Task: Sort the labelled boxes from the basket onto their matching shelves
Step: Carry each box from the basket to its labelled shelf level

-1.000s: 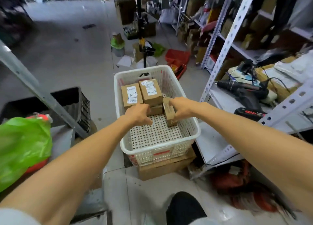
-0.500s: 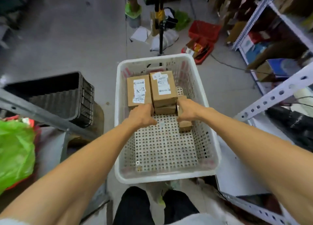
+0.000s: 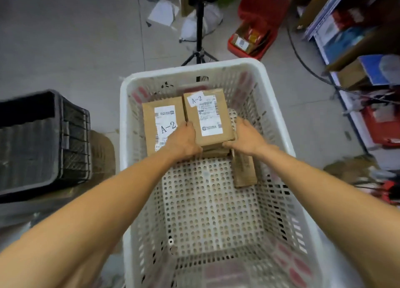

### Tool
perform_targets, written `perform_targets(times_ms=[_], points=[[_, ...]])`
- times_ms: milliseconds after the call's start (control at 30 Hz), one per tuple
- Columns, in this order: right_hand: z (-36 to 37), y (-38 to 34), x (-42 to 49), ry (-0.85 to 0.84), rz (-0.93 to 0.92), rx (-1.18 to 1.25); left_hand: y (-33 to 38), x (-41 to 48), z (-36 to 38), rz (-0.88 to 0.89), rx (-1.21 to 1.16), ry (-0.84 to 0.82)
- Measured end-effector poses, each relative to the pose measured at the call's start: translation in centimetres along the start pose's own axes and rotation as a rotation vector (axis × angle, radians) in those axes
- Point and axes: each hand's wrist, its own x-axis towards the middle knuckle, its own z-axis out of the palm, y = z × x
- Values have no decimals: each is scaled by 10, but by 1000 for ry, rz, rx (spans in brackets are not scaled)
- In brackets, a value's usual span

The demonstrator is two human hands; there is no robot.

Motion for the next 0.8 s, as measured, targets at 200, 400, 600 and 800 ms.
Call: perform_targets(times_ms=[200,400,600,800], points=[[29,1,61,46,105,206,-8,57,23,-153,-342,66],[29,13,89,6,186,593,-1,74,43,-146,-528,124],[38,11,63,116,238,655,-20,72,48,-87,-835,87],[37,5,22,215,210,725,-9,47,32,-19,-864,164]])
